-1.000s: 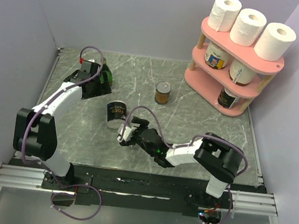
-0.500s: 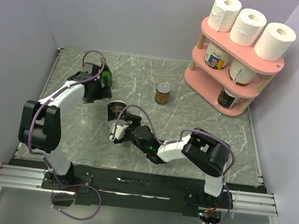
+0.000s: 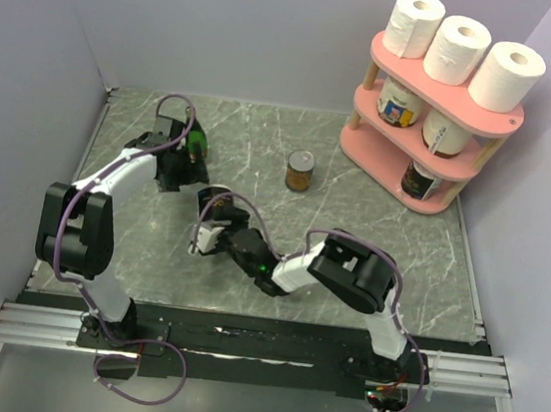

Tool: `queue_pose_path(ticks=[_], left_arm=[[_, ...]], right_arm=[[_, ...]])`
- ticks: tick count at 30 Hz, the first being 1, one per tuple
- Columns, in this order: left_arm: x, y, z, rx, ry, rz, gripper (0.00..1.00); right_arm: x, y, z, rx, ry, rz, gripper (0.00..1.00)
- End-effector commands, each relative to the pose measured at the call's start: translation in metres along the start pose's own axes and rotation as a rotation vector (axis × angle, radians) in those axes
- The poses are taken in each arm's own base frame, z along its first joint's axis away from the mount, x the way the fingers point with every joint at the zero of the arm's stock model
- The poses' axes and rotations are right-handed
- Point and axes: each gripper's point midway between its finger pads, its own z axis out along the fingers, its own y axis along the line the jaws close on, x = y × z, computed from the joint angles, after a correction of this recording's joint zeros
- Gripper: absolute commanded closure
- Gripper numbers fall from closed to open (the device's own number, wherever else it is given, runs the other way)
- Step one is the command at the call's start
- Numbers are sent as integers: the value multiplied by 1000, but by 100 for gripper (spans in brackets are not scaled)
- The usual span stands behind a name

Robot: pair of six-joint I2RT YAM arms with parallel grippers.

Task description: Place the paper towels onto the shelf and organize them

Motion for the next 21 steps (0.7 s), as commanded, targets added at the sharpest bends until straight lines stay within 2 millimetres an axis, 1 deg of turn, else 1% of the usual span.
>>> queue_pose_path(ticks=[1,3,4,8,11,13,14,15,17,18,19,20,21], left_arm=[[1,-7,3,41,14,9,12],[1,-8,3,46,15,8,12],[1,-8,2,45,13,10,12],[-5,-6,-2,29,-11,10,11],[-14,-9,-10,40,-45,18,10],[-22,-7,-19,27,-90,12,7],[-25,-5,-23,19,-105,11,6],[-31,-1,-30,-6,-141,4,4],[-40,12,-37,-50,-186,-16,3],[-46,17,-44,-69,-218,-28,2],[-51,23,-48,-82,-236,-48,1],[-54,28,-50,-95,-250,-57,1],[-57,31,-55,-108,-267,-64,1]], right_arm=[[-28,-28,12,106,-66,10,31],[-28,-30,15,125,-66,10,38],[-27,-32,15,130,-64,16,44],[-26,-29,13,105,-64,56,47],[-25,-29,13,108,-58,63,52],[-25,-30,12,108,-56,74,54],[-25,-29,11,105,-58,81,55],[-27,-33,9,110,-61,92,55],[-25,-33,5,99,-43,119,56],[-27,-39,1,106,-36,129,57],[-25,-40,-1,102,-21,152,58],[-18,-35,-2,69,31,150,59],[-23,-42,-7,68,42,168,60]])
